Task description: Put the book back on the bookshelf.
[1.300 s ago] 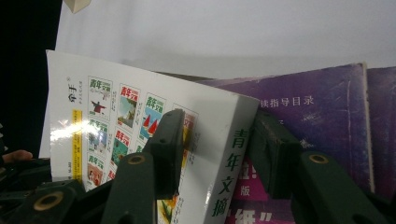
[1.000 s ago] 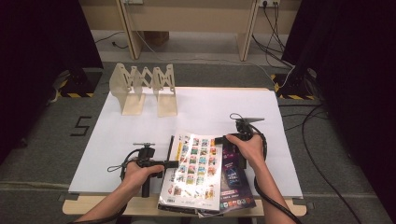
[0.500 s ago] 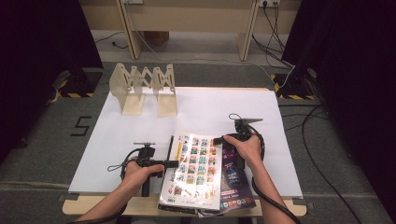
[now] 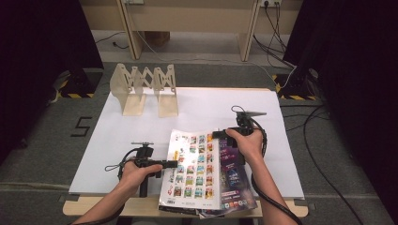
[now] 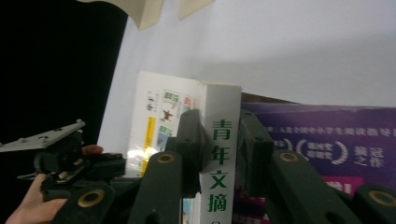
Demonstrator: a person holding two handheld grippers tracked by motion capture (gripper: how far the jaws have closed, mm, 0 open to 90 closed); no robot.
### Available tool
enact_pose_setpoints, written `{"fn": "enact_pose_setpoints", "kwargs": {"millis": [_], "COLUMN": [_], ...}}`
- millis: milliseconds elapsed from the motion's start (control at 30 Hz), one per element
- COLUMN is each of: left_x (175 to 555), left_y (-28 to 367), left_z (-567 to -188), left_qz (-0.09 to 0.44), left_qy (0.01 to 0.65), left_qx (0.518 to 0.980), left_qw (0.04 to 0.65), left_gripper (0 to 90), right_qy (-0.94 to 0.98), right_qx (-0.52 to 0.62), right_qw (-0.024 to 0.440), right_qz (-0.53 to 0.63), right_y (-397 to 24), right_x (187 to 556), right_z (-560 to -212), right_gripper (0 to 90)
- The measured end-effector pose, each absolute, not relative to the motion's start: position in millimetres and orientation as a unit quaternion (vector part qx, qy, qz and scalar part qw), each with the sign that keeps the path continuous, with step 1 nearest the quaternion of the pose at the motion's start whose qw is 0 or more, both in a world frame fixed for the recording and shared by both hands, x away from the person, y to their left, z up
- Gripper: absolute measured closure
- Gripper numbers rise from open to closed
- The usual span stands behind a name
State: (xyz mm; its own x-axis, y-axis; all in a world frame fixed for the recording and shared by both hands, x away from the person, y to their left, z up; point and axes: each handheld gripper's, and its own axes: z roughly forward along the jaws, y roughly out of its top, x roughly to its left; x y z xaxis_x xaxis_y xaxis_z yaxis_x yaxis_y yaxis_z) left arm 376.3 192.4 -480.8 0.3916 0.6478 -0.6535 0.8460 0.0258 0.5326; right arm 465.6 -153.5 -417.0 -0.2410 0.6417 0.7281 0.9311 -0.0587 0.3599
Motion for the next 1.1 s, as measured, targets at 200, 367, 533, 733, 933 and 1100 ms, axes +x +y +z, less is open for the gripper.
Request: {"fn": "enact_pose_setpoints", "kwargs": {"millis": [200,367,533,733,933,1100], "left_x": [375,374,376,377,380,382], "left_y": [202,204,203,202,203,204], "left_z": [-472,-461,-457,-449,-440,-434], "left_qz": [-0.068,-0.036,-0.033,-0.020,-0.003,0.008], "left_qy": [0.543,0.530,0.532,0.524,0.515,0.513], "left_qx": [0.689,0.697,0.692,0.687,0.687,0.685], "left_qw": [0.476,0.481,0.487,0.502,0.512,0.518], "left_gripper": [53.1,46.5,39.8,38.5,39.0,39.0], "right_qy": [-0.665,-0.672,-0.677,-0.674,-0.672,-0.673], "right_qx": [-0.579,-0.571,-0.561,-0.559,-0.555,-0.553], "right_qw": [0.153,0.131,0.104,0.065,0.042,0.027], "right_qz": [-0.445,-0.454,-0.465,-0.479,-0.488,-0.491], "right_y": [-146,-138,-132,-128,-118,-113], "right_x": [459,456,453,449,450,451], "right_z": [-399,-385,-372,-356,-348,-343], "right_gripper": [74.1,74.2,74.1,74.2,74.1,74.1]}}
